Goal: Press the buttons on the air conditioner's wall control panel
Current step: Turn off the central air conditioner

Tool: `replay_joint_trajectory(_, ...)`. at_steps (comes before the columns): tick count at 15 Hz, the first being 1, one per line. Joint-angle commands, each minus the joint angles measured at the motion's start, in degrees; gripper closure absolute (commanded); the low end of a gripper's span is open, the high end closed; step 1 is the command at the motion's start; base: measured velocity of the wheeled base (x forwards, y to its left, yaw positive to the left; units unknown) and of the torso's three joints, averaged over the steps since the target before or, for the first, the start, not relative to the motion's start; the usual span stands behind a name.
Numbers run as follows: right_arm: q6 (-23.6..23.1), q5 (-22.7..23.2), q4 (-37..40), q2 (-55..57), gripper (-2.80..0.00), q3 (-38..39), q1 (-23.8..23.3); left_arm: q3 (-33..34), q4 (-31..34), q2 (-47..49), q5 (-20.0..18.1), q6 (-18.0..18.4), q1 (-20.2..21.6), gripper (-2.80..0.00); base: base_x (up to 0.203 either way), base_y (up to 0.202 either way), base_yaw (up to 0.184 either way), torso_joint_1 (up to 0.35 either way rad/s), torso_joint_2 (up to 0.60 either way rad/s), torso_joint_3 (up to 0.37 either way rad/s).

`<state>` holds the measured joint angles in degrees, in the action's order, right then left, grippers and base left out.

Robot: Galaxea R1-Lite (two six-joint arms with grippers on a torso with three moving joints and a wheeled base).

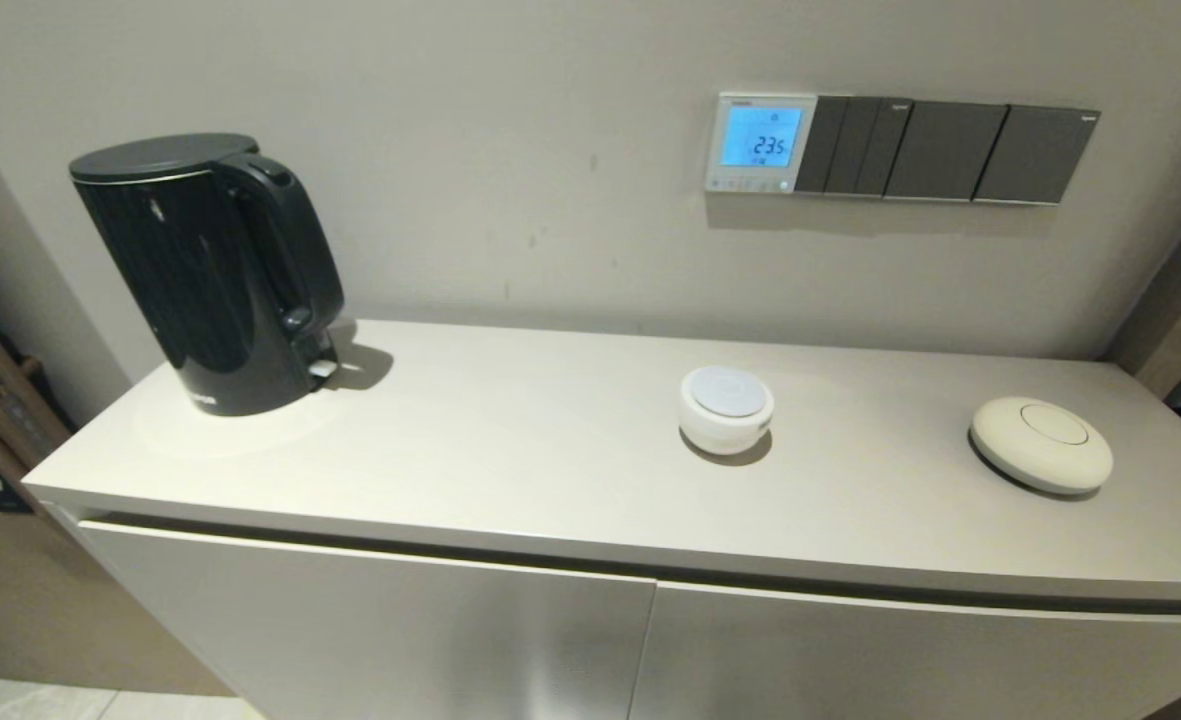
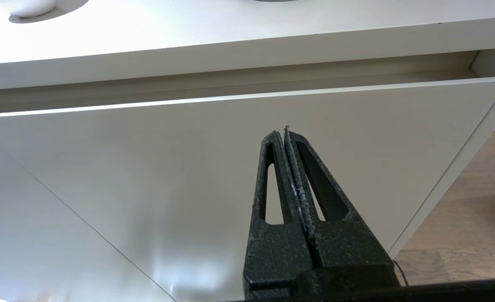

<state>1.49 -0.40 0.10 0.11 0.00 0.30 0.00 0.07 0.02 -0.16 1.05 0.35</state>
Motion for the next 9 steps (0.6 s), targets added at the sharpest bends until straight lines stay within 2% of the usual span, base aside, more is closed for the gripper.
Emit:
replay_joint_trajectory(1, 0.01, 0.01, -0.01, 0.12, 0.0, 0.18, 0.05, 0.0, 0.01, 0.05, -0.01, 0.01, 0.05, 0.0, 0.0, 0.0, 0.0, 0.0, 0.0, 0.0)
replay_joint_trajectory(9, -0.08, 0.05, -0.01, 0.07, 0.0, 0.18, 0.05, 0.0, 0.01, 0.05, 0.01, 0.01, 0.08, 0.0, 0.0, 0.0, 0.0, 0.0, 0.0, 0.0)
